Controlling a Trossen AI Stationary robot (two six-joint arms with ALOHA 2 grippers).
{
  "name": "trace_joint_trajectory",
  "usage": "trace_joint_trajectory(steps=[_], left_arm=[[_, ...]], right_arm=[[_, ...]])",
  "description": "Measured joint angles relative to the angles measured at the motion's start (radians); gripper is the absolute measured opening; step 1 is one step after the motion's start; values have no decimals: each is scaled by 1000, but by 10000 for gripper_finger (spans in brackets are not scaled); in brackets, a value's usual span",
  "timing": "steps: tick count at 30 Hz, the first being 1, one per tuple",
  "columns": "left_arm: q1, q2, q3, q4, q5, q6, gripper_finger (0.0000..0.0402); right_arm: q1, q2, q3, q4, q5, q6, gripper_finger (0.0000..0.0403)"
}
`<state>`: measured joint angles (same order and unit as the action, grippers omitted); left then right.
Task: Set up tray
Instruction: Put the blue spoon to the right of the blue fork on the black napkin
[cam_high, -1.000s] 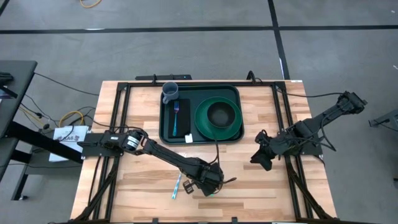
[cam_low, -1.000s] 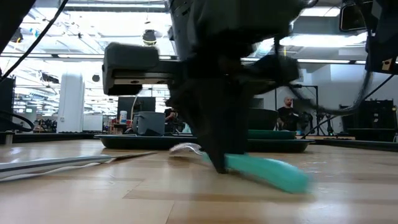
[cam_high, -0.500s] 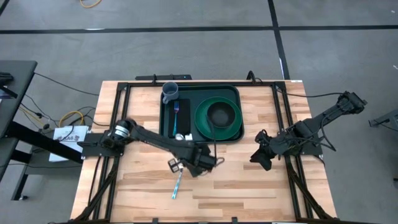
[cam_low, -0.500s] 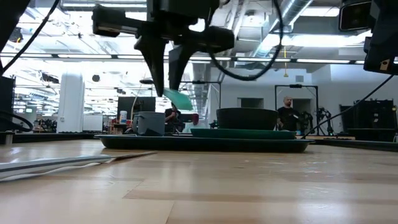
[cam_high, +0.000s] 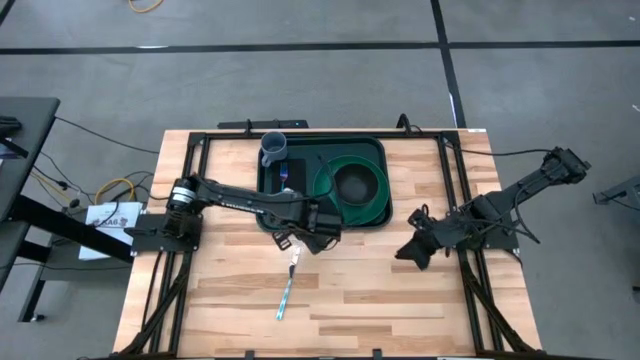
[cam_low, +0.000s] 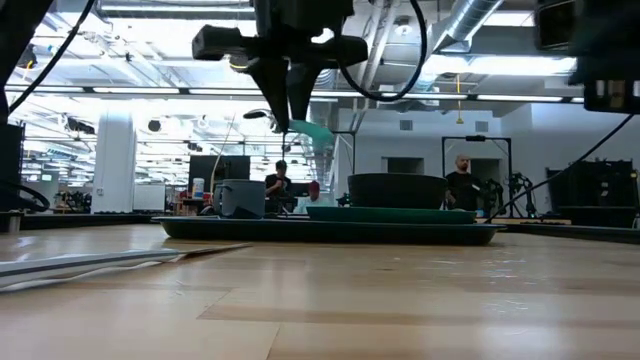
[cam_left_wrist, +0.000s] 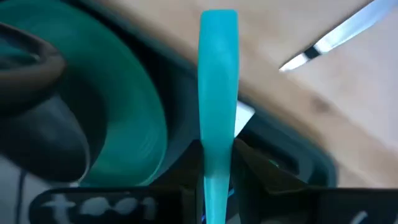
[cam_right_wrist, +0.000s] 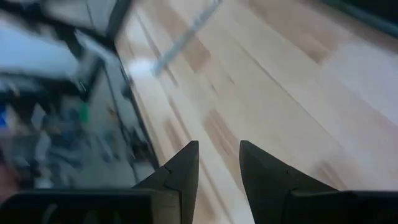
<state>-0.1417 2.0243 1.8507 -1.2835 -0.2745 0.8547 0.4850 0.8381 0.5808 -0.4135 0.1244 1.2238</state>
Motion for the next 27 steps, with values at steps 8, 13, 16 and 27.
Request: trace_joint_trajectory(steps=[8,13,16,27], left_arm=[[-30,-20,0,26,-50,1,37],[-34,-50,0,62,-55,-15,37],[-36,-73,0,79,-56,-42,37],[-53,-110,1,156,-70,-37,37]], right_arm=[[-120,166,0,318,-59,15,108],[-188,300,0,547,-170,-36,108],[-229,369,0,672,-208,-59,108],[-336,521,96,756,-327,-191,108]])
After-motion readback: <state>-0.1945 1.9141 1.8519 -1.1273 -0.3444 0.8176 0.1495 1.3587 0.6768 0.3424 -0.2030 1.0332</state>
